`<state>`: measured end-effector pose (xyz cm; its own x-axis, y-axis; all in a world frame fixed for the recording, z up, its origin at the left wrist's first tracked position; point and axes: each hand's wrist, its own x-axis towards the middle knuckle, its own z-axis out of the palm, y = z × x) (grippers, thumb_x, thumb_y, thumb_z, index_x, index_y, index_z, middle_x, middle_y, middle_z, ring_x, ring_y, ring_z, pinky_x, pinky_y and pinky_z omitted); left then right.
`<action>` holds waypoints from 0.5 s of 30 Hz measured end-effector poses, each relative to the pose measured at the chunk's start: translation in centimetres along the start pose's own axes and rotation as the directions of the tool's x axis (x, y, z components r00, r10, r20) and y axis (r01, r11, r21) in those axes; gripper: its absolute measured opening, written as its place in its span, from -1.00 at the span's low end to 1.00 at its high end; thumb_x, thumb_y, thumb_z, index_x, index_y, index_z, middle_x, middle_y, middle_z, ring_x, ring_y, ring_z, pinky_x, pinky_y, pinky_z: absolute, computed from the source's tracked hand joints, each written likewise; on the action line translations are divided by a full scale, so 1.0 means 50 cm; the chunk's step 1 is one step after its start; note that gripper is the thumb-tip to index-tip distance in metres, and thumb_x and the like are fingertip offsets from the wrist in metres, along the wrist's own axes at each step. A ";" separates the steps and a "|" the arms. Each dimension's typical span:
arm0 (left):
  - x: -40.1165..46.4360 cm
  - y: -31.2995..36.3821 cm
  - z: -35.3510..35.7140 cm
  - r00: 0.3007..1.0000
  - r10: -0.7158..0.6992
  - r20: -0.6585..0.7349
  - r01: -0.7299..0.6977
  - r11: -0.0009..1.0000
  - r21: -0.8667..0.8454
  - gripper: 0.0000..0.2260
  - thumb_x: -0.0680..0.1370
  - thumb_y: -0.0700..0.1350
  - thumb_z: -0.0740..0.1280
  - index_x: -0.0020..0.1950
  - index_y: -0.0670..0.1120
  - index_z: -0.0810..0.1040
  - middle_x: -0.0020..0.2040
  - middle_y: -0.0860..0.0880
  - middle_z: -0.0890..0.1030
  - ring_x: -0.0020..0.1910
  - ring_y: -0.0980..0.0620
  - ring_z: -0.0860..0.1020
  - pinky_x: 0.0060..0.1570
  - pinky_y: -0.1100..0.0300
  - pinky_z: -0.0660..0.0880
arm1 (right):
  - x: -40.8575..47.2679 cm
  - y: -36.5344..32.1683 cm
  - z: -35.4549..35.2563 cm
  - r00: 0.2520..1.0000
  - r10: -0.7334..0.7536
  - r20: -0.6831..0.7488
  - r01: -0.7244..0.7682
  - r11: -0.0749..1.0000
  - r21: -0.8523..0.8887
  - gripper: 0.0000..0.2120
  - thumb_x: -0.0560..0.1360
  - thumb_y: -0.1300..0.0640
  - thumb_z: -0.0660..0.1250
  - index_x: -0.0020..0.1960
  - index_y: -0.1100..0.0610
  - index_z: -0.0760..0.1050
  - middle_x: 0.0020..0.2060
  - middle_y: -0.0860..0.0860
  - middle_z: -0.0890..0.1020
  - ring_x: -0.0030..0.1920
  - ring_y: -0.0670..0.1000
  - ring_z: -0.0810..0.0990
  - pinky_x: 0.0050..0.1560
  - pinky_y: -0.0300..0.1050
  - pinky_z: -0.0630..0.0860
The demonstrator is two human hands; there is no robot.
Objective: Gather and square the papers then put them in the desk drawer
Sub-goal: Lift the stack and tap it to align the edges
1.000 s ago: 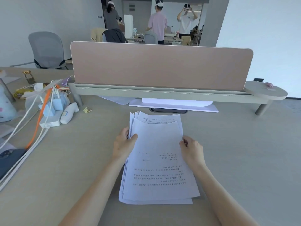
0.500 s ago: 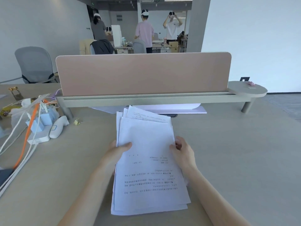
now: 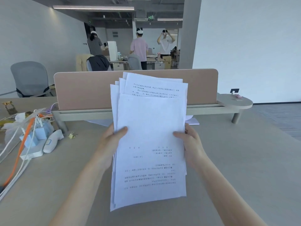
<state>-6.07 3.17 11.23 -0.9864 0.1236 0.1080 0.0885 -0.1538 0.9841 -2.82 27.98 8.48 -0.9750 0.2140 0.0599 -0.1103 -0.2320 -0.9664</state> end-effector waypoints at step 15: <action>-0.015 -0.018 0.016 0.993 0.071 -0.090 -0.076 0.995 -0.061 -0.78 0.43 -0.11 0.48 0.07 0.02 0.66 0.02 0.04 0.75 0.05 -0.01 0.70 0.08 -0.02 0.58 | -0.034 -0.031 0.028 0.971 -0.237 -0.007 0.233 0.957 -0.176 -0.84 0.60 0.30 0.24 0.10 0.08 0.46 -0.18 -0.26 0.64 -0.07 -0.13 0.64 0.03 -0.05 0.57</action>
<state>-5.31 4.01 10.37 -0.9862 0.0233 0.1640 0.1548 -0.2226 0.9625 -1.25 26.66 10.21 -0.9195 0.2695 0.2860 -0.2983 -0.0051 -0.9544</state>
